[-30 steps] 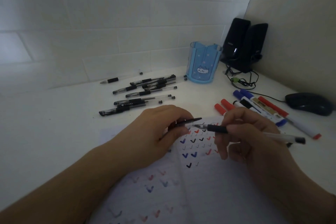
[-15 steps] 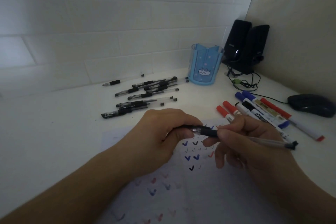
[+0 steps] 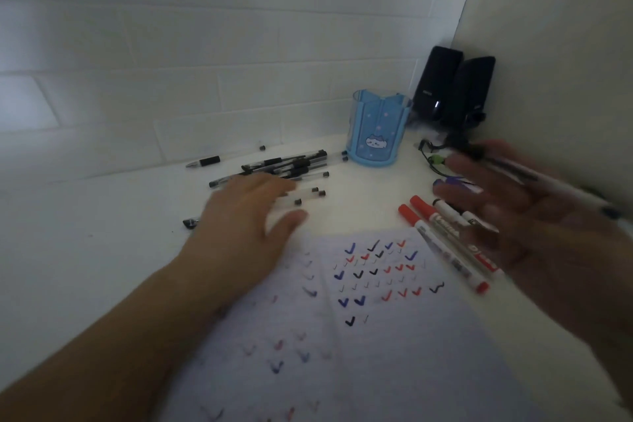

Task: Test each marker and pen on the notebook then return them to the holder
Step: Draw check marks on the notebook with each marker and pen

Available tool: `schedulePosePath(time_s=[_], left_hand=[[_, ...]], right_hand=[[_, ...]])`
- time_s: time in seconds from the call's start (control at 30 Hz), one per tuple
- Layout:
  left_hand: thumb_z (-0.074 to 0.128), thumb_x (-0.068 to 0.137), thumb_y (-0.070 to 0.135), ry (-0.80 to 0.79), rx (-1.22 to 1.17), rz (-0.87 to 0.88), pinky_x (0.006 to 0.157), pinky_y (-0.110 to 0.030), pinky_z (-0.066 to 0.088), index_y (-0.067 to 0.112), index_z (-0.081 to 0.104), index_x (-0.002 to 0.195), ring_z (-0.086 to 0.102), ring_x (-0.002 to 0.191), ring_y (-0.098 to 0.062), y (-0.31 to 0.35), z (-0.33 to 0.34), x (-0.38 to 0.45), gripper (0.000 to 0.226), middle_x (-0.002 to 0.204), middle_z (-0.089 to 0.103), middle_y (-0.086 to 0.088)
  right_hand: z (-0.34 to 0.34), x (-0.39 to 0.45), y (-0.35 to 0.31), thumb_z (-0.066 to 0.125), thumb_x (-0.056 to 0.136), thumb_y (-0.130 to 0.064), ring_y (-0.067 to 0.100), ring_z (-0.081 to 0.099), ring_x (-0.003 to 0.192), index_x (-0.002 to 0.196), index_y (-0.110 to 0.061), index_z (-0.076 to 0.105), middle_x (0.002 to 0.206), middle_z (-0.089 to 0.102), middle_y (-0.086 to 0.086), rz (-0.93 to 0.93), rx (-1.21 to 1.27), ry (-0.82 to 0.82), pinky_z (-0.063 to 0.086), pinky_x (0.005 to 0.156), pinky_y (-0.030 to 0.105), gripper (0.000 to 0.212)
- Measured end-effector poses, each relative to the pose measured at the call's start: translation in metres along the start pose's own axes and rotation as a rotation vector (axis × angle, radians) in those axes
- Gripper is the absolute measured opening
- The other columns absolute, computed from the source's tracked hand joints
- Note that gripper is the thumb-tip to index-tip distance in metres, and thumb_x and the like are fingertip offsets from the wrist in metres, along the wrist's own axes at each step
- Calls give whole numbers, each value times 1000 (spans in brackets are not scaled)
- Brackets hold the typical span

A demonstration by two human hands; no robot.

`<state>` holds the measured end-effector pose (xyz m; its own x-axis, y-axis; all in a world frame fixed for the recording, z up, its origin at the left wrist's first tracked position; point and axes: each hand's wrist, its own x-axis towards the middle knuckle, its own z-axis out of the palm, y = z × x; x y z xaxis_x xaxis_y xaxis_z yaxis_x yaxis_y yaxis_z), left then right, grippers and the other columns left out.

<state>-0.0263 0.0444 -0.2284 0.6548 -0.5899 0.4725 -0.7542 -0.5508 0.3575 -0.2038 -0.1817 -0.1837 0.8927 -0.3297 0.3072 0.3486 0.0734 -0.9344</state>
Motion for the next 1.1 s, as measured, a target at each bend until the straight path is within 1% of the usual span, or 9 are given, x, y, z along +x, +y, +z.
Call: schedulePosePath(time_s=[0.1, 0.23, 0.3, 0.37, 0.47, 0.53, 0.83, 1.0, 1.1], left_hand=[[51, 91, 44, -58, 219, -213, 95, -44, 37, 29, 57, 122, 46, 114, -24, -17, -4, 6, 35, 124, 56, 5], [54, 90, 39, -121, 300, -311, 93, -45, 34, 30, 57, 121, 44, 113, -25, -25, -6, 8, 32, 122, 54, 4], [57, 89, 38, -98, 318, -314, 92, -45, 33, 30, 60, 117, 45, 112, -26, -27, -5, 9, 30, 119, 55, 3], [61, 87, 36, -64, 309, -322, 92, -45, 33, 30, 62, 113, 44, 111, -27, -29, -5, 10, 27, 118, 55, 3], [62, 86, 35, -44, 300, -326, 90, -44, 32, 30, 64, 109, 43, 110, -27, -31, -4, 10, 24, 115, 55, 3], [62, 87, 35, -47, 308, -322, 90, -44, 31, 30, 63, 109, 42, 110, -27, -32, -1, 10, 23, 113, 55, 3], [59, 88, 35, -3, 336, -285, 87, -41, 27, 32, 65, 107, 45, 106, -25, -34, 1, 11, 20, 105, 59, 5], [61, 87, 34, 10, 318, -270, 86, -41, 29, 32, 58, 109, 51, 102, -25, -36, 2, 11, 22, 102, 62, 5], [61, 87, 28, 33, 279, -239, 81, -38, 25, 33, 56, 93, 51, 97, -24, -37, 3, 11, 10, 97, 57, 8]], right_hand=[[-16, 8, -7, 61, 66, 2, 27, 60, 115, 122, -23, 59, 134, 57, 0, 9, 109, -30, 56, 78, 34, 61], [-34, 14, 1, 50, 86, -7, 19, 67, 91, 97, -20, 63, 95, 68, 0, 125, 229, 329, 57, 70, 32, 21], [-41, 16, 8, 54, 87, -4, 19, 66, 85, 88, -18, 62, 89, 67, 2, 177, 100, 518, 57, 64, 28, 17], [-46, 16, 14, 59, 86, -3, 22, 64, 81, 85, -22, 62, 93, 68, 4, 161, -348, 625, 55, 56, 23, 19], [-41, 14, 17, 59, 88, -9, 18, 58, 79, 98, -24, 63, 100, 65, 2, 89, -1139, 533, 50, 63, 26, 18], [-38, 13, 20, 56, 91, -11, 13, 51, 80, 111, -20, 63, 104, 61, 3, 152, -1317, 429, 44, 74, 27, 24], [-37, 16, 26, 58, 90, -14, 4, 41, 72, 120, -22, 59, 118, 58, 9, 328, -1384, 351, 37, 73, 23, 31], [-29, 12, 21, 60, 88, -23, -1, 37, 64, 113, -21, 63, 75, 40, -19, 183, -1437, 366, 35, 71, 24, 25], [-20, 9, 17, 62, 87, -24, -3, 39, 64, 108, -20, 66, 72, 39, -22, 69, -1409, 382, 29, 58, 16, 22]])
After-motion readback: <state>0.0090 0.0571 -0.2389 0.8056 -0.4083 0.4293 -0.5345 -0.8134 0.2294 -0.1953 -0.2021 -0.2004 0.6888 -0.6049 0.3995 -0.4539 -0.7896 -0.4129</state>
